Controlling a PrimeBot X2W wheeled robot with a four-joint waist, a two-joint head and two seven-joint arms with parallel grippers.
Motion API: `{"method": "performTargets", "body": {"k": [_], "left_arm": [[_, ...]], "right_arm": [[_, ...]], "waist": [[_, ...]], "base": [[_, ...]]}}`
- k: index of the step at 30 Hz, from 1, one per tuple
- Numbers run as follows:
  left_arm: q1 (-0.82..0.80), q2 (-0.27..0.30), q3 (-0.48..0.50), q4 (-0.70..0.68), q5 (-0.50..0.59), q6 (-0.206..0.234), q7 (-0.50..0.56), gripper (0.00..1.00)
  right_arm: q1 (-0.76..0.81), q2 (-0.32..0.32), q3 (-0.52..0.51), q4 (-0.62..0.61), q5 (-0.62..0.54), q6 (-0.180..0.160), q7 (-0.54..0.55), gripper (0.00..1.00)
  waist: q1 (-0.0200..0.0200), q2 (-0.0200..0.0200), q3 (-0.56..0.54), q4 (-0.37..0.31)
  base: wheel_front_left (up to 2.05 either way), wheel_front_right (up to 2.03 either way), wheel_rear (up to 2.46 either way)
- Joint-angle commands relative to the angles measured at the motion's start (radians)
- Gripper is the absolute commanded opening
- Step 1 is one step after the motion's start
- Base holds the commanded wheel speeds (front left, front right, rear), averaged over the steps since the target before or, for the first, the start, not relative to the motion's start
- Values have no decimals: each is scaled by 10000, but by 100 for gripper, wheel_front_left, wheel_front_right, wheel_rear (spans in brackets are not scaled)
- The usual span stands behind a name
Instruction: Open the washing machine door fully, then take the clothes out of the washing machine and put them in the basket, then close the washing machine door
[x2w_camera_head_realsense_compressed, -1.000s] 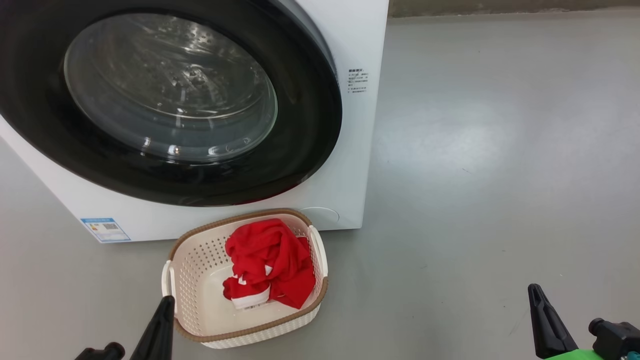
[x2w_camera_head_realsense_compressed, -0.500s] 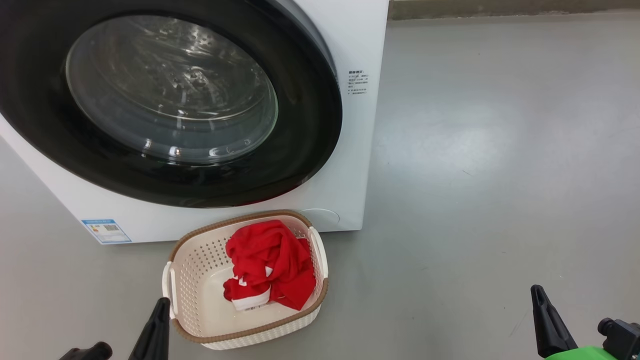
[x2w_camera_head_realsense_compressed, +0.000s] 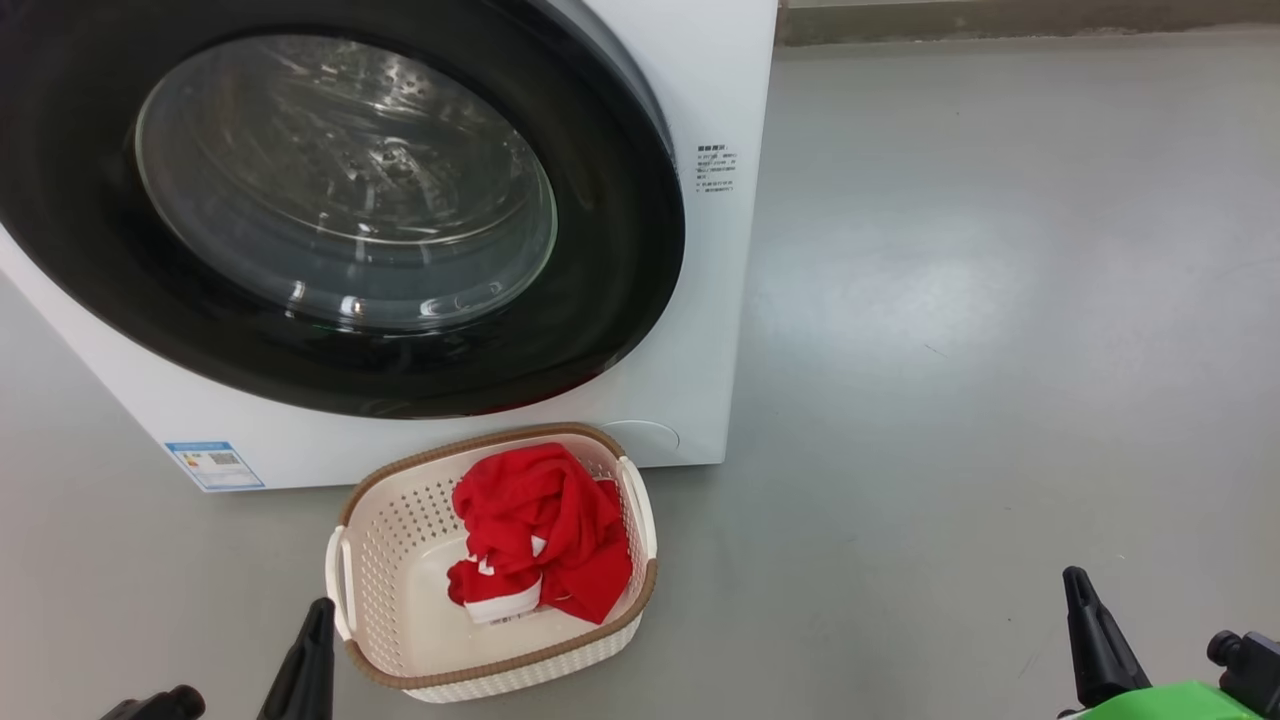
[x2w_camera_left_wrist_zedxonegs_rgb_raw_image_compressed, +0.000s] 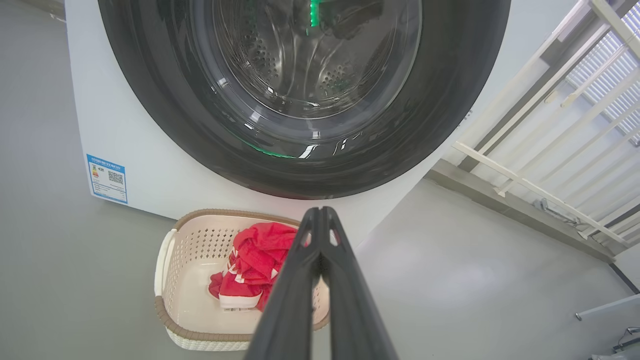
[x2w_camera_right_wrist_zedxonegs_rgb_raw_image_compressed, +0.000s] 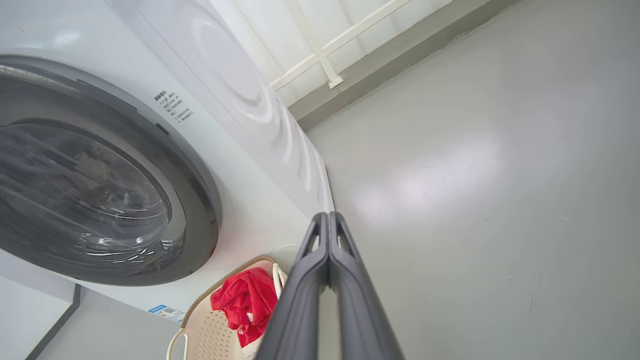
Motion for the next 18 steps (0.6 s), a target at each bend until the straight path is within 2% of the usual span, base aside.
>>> {"method": "performTargets", "body": {"k": [1, 18], "left_arm": [[-468, 34, 213, -195, -385, 4, 86, 0], [-650, -42, 356, -98, -2116, 4, 530, 0]], "right_arm": [[-513, -138, 12, -254, 329, -3, 65, 0], [-787, -161, 12, -282, 1902, -5, 538, 0]], "waist": [[-1, 0, -8, 2], [-1, 0, -78, 10]], "base": [[0, 0, 0], [0, 0, 0]]}}
